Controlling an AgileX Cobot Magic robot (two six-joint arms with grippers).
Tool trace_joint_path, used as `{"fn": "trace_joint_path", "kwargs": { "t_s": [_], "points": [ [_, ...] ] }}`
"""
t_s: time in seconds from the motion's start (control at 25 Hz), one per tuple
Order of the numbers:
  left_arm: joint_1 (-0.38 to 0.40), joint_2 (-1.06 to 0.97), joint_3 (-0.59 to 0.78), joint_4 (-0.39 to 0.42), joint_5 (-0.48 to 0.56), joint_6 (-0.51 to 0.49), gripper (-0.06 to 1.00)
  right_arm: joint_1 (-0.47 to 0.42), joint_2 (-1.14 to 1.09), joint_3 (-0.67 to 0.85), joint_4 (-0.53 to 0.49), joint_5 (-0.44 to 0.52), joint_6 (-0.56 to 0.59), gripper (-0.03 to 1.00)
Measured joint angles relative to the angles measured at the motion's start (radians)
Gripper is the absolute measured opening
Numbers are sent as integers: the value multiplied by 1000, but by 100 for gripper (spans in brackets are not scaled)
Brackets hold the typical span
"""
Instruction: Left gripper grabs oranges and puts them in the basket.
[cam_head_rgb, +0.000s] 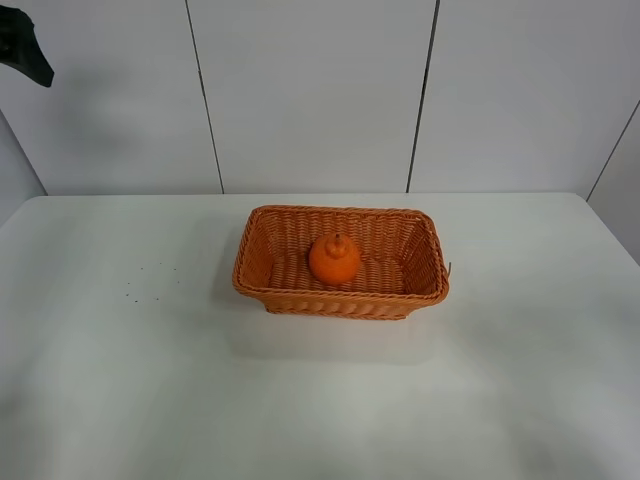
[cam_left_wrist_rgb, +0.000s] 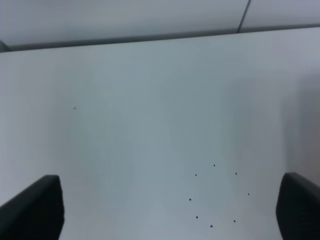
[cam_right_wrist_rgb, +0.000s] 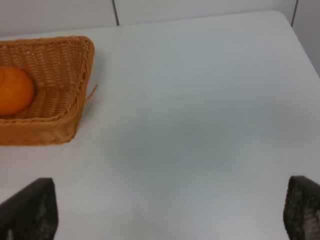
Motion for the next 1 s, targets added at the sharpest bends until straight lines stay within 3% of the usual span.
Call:
{"fn": "trace_joint_path", "kwargs": {
  "t_s": [0.4, 0.64, 1.0],
  "points": [
    [0, -443, 415, 0, -118, 5, 95, 0, 0, 0, 0, 0, 0, 69],
    [0, -703, 642, 0, -135, 5, 95, 0, 0, 0, 0, 0, 0, 69],
    [0, -1059, 880, -1, -133, -41, 95, 0, 0, 0, 0, 0, 0, 69]
  ]
}}
